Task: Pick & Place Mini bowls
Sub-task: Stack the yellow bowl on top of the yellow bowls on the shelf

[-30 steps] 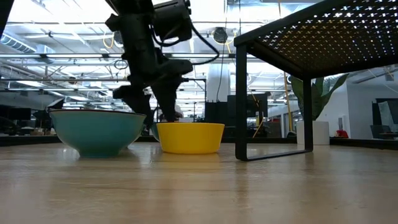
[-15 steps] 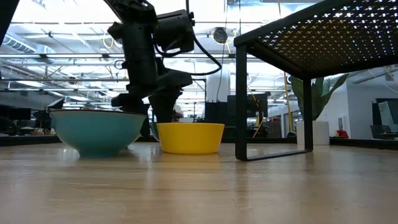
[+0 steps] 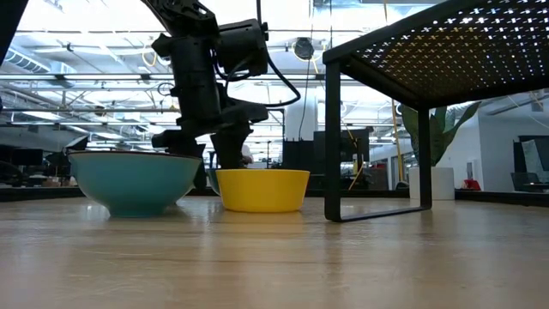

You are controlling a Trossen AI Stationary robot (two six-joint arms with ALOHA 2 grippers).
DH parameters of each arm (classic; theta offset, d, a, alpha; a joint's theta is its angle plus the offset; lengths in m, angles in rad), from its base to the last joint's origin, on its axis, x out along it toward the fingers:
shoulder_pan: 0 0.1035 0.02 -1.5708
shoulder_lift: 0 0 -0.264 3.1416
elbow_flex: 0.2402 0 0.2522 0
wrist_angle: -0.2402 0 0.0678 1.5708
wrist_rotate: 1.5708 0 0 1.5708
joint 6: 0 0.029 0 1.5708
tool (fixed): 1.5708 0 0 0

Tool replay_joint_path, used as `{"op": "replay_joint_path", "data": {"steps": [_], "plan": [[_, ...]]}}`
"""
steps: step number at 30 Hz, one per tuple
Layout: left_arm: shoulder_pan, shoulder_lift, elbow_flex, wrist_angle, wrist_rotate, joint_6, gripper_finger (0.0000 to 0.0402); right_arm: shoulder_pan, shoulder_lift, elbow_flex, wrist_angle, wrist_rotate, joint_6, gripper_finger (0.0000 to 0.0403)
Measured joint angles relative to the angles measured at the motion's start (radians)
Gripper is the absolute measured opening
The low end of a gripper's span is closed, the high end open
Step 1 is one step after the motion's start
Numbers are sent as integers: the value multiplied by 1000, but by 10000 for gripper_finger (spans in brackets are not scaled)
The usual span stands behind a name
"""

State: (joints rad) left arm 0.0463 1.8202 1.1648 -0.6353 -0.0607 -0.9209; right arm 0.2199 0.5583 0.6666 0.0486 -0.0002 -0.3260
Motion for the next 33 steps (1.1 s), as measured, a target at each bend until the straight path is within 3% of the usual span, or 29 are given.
{"op": "replay_joint_path", "data": {"steps": [8, 18, 33], "plan": [[-1, 0, 0, 3, 8, -9, 259, 0, 0, 0, 0, 0, 0, 125], [-6, 0, 0, 60, -1, -23, 149, 0, 0, 0, 0, 0, -1, 125], [-10, 0, 0, 44, 1, -9, 43, 0, 0, 0, 0, 0, -7, 125]]}}
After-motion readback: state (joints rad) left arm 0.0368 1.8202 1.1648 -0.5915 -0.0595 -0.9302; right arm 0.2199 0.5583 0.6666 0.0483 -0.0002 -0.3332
